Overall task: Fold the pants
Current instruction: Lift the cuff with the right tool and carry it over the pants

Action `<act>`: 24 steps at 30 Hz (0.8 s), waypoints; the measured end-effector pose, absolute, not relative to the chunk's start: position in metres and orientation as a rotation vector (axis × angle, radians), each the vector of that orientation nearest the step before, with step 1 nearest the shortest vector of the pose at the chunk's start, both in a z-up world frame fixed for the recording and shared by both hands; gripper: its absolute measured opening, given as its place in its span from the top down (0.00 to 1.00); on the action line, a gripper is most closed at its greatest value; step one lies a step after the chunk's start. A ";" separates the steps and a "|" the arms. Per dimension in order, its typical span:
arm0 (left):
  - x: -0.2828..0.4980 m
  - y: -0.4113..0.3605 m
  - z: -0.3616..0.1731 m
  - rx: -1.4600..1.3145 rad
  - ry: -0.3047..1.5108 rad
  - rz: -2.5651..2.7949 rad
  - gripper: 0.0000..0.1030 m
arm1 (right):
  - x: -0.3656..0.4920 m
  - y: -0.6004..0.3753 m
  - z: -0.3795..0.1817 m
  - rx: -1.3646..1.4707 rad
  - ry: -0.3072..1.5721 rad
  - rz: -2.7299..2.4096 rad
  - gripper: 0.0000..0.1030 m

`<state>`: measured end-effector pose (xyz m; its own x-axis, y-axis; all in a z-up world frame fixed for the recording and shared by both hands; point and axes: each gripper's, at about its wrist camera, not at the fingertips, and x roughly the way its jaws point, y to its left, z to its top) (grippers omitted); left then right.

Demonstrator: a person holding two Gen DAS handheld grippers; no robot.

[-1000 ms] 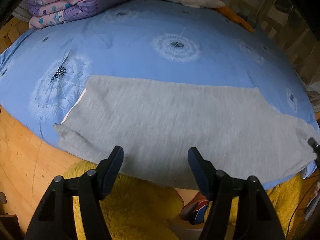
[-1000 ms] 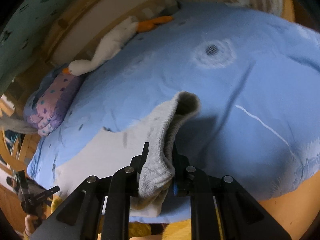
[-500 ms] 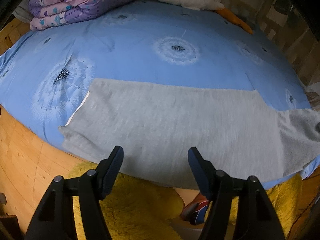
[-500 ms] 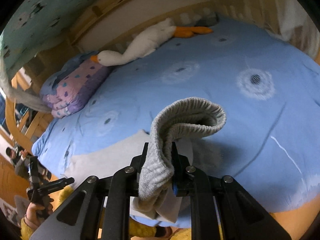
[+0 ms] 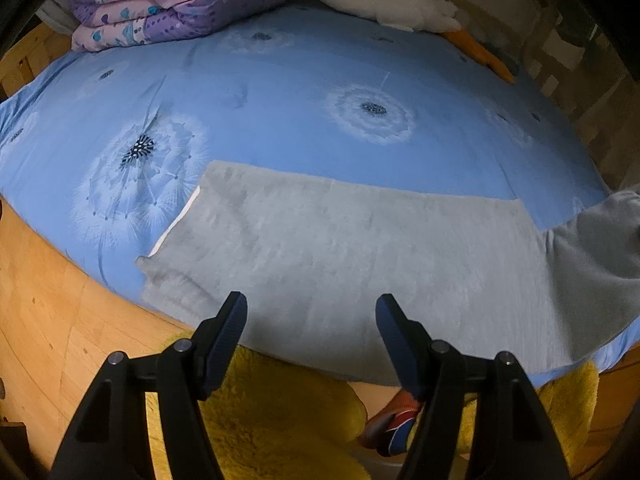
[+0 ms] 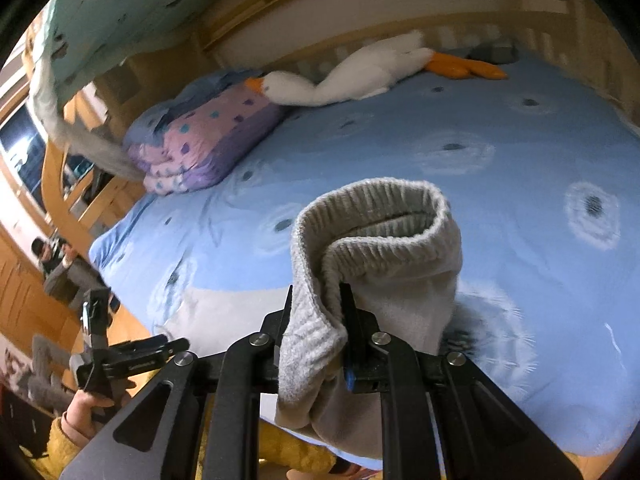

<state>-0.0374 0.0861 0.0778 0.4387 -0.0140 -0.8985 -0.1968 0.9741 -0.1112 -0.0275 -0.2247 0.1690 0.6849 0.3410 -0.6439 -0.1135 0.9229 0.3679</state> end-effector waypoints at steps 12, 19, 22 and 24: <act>-0.027 0.105 0.070 -0.223 1.116 0.105 0.32 | 0.005 -0.139 0.149 0.220 0.873 0.363 0.84; -0.026 0.115 0.061 -0.257 1.127 0.099 0.32 | 0.024 -0.104 0.111 0.194 0.978 0.392 0.84; -0.027 0.116 0.059 -0.260 1.130 0.098 0.32 | 0.031 -0.091 0.091 0.174 1.021 0.397 0.84; -0.028 0.117 0.058 -0.262 1.131 0.101 0.32 | 0.036 -0.083 0.078 0.157 1.044 0.396 0.84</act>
